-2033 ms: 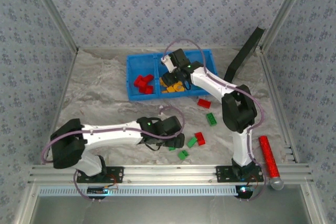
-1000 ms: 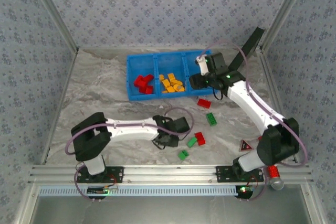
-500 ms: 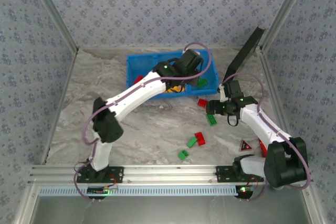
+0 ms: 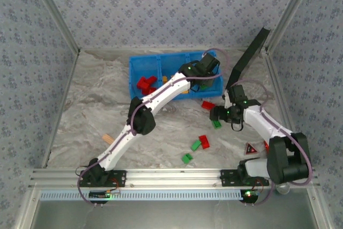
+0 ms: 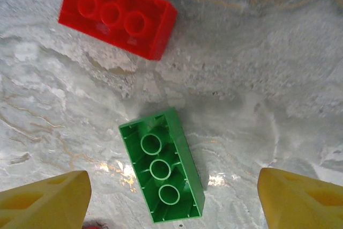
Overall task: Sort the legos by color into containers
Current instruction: Place the lego in the container, then pick up the lego from the middle-right of the table.
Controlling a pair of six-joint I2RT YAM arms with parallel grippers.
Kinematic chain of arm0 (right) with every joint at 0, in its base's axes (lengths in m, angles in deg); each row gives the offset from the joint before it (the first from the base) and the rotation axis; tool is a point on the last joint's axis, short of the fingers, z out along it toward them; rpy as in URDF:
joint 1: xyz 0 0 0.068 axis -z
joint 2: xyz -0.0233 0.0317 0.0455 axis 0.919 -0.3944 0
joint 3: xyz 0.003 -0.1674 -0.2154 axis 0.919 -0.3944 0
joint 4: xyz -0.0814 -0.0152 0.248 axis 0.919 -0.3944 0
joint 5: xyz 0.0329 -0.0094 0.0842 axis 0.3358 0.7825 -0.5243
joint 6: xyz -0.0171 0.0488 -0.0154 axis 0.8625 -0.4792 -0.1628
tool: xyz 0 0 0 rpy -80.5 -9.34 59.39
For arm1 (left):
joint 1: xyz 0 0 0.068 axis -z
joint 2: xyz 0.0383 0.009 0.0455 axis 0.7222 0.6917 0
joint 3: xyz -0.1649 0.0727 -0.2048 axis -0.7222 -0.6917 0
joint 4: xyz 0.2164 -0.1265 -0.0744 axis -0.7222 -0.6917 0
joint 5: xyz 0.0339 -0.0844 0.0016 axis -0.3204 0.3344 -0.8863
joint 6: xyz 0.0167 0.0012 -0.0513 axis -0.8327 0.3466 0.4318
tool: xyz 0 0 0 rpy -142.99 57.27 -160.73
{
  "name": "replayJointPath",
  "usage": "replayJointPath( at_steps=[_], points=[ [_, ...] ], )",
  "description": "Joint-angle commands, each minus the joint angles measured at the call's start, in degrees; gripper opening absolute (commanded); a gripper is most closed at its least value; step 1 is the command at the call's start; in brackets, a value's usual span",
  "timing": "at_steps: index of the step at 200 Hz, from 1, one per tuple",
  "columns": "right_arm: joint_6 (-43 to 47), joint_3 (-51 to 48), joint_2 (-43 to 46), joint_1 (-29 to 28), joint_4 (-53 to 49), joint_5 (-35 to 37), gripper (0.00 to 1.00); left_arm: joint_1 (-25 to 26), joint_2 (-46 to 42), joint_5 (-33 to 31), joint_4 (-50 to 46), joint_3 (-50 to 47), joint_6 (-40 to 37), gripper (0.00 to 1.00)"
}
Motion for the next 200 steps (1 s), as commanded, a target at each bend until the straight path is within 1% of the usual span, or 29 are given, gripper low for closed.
replayJointPath(
  at_steps=[1, 35, 60, 117, 137, 174, 200],
  points=[
    [-1.65, 0.61, -2.31, -0.88, -3.07, -0.79, 0.82, -1.07, 1.18, 1.95, 0.54, 0.97, 1.95, 0.22],
    [-2.18, 1.8, -5.01, -3.26, -3.28, 1.83, 0.81, -1.6, 3.61, 4.44, 0.89, 0.71, 4.67, 0.28],
    [-2.62, 2.44, -6.03, -5.29, -4.9, 4.2, 0.81, -1.71, 4.9, 5.55, 0.98, 0.7, 5.73, 0.35],
    [-2.71, 2.53, -7.93, -6.17, -4.6, 5.92, 0.77, -1.72, 5.24, 6.09, 0.81, 0.72, 6.28, 0.52],
    [-2.66, 3.06, -8.39, -6.37, -4.57, 6.17, 0.74, -1.68, 4.63, 6.25, 0.72, 0.7, 6.22, 0.56],
    [-2.6, 4.03, -9.63, -7.08, -4.42, 6.62, 0.7, -1.43, 1.21, 7.15, 1.44, 0.7, 4.89, 0.58],
    [-2.62, 4.72, -10.93, -7.58, -4.2, 6.95, 0.63, -0.94, -2.5, 7.46, 2.89, 0.7, 3.1, 0.59]
  ],
)
